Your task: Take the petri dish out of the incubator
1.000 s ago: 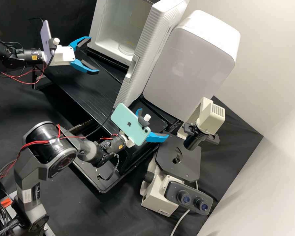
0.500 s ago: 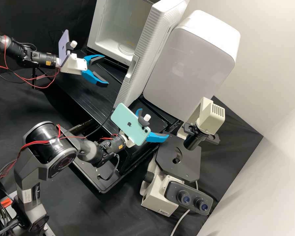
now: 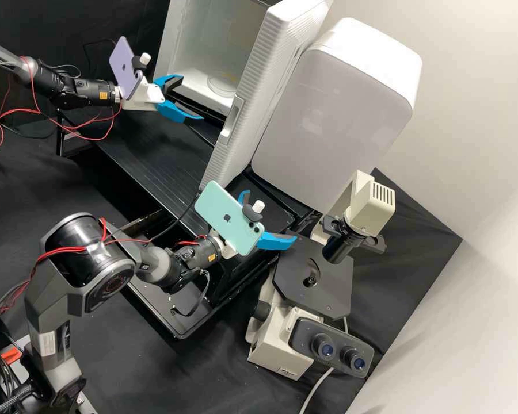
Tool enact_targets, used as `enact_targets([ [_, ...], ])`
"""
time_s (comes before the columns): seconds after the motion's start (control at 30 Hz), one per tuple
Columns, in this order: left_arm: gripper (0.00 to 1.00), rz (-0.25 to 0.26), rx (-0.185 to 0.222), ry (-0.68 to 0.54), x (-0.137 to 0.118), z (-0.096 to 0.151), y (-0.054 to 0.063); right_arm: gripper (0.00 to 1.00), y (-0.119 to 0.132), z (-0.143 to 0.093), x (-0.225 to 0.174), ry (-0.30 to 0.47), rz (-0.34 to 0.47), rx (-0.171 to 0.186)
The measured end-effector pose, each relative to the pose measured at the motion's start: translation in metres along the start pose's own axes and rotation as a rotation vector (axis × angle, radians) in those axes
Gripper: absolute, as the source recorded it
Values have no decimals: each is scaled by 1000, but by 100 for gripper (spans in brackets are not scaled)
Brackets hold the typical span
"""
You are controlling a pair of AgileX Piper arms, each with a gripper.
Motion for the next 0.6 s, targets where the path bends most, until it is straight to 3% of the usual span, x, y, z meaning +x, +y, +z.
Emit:
enact_targets([
  [0.2, 100, 9, -4, 11, 13, -2, 5, 100, 0, 0, 0, 0, 0, 0],
  [0.6, 100, -29, 1, 41, 45, -10, 3, 100, 0, 0, 0, 0, 0, 0],
])
